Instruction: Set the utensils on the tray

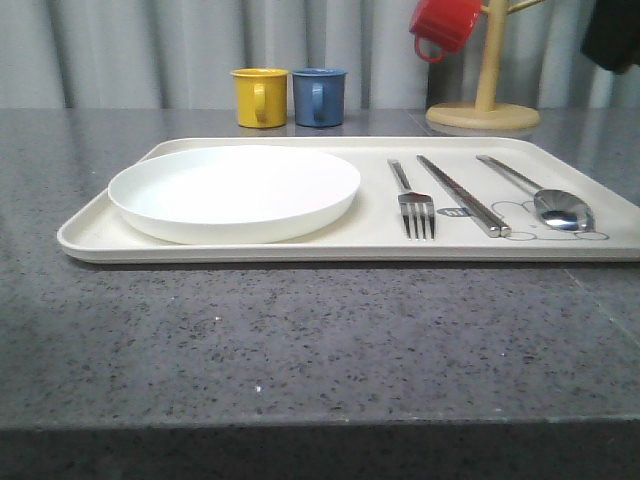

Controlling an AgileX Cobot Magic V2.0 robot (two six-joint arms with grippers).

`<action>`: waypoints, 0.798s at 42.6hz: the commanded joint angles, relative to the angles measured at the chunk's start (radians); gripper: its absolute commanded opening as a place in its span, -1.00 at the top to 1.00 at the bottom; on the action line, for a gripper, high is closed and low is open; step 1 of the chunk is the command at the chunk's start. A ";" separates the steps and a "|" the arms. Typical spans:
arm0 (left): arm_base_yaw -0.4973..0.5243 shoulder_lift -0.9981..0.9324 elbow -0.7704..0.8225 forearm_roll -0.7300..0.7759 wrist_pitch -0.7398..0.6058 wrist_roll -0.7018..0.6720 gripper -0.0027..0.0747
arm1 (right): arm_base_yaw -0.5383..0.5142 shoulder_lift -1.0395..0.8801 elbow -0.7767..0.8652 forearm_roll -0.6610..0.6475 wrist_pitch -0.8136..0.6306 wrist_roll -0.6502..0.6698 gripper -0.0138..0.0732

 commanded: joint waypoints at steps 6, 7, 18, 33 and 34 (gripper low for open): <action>-0.007 -0.002 -0.023 -0.007 -0.069 -0.010 -0.10 | 0.019 -0.312 0.176 -0.027 -0.047 -0.017 -0.13; -0.007 -0.002 -0.023 -0.007 -0.069 -0.010 -0.10 | 0.019 -0.351 0.199 -0.027 -0.047 -0.017 -0.13; -0.007 -0.002 -0.023 -0.007 -0.069 -0.010 -0.10 | 0.019 -0.673 0.326 -0.025 0.002 -0.017 -0.13; -0.007 -0.002 -0.023 -0.007 -0.090 -0.010 -0.10 | 0.018 -0.872 0.334 -0.019 0.013 -0.016 -0.12; -0.007 -0.002 -0.023 -0.007 -0.092 -0.010 -0.10 | 0.018 -0.872 0.334 -0.019 0.011 -0.016 -0.11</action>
